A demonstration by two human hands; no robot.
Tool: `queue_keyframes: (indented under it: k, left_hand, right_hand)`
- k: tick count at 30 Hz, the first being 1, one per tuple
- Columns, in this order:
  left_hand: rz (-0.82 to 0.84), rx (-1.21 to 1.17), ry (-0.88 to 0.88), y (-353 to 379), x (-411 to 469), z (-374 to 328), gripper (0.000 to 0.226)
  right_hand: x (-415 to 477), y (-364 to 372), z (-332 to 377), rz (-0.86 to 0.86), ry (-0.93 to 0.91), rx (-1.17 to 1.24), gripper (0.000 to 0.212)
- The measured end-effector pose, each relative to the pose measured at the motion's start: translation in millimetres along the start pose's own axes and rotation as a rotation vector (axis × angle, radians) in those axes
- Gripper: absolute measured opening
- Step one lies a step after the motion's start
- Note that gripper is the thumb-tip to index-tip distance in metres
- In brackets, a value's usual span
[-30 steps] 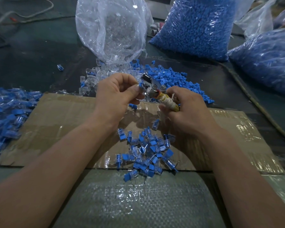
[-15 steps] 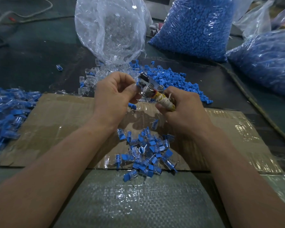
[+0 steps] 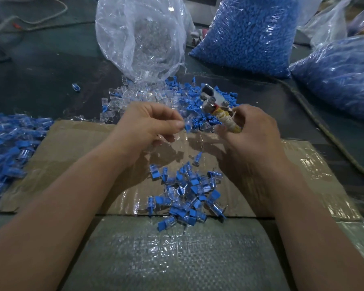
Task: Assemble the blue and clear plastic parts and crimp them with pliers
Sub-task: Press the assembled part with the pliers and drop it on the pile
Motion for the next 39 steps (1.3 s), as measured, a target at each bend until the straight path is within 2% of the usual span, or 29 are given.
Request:
queue_keyframes:
  k: [6,10,13,15,18,21,23,26,31,34,39]
  left_hand:
    - [0.266,0.124,-0.113,20.5,-4.9,9.6,0.01]
    - [0.405,0.187,-0.15,29.2,-8.4,14.0,0.012]
    - [0.446,0.212,-0.162,31.1,-11.2,15.6,0.016]
    - [0.371,0.149,-0.142,28.4,-10.8,13.1,0.015]
    - [0.05,0.01,-0.07,6.3,-3.4,7.6,0.005]
    - [-0.227,0.215,0.102,-17.5,2.7,-2.1,0.007]
    - [-0.303,0.324,0.142,-24.2,4.7,-3.3,0.011]
    - [-0.289,0.447,0.17,-21.3,7.1,-1.5,0.016]
    - [-0.14,0.755,0.197,-6.1,13.2,-0.6,0.029]
    - [-0.051,0.87,0.177,1.2,14.6,3.7,0.021]
    - [-0.032,0.854,0.174,0.6,16.2,6.3,0.008]
  right_hand:
    - [4.0,11.0,-32.0,0.137,0.211,-0.083,0.059]
    - [3.7,16.0,-39.0,0.204,0.26,-0.132,0.061]
    - [2.9,18.2,-42.2,0.234,0.286,-0.133,0.064]
    - [2.4,20.3,-43.2,0.257,0.291,-0.144,0.066]
    - [2.0,23.7,-45.1,0.281,0.299,-0.137,0.067]
    - [2.4,25.8,-47.3,0.298,0.31,-0.141,0.069]
    - [2.9,26.2,-47.8,0.297,0.307,-0.152,0.071]
    - [2.1,28.1,-47.7,0.308,0.292,-0.172,0.075]
    - [2.8,31.4,-46.0,0.332,0.277,-0.168,0.077]
    - [3.4,30.3,-44.6,0.316,0.274,-0.182,0.073]
    - [2.9,27.5,-40.5,0.299,0.259,-0.203,0.069]
Point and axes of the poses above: each hand's wrist, its own x-axis towards the middle knuckle, its own y-axis out of the palm, z = x × y, the point moved 8 cm from there along x, towards the middle knuckle, and after that the axes turned 11 degrees about -x, right-handed, at the moved point
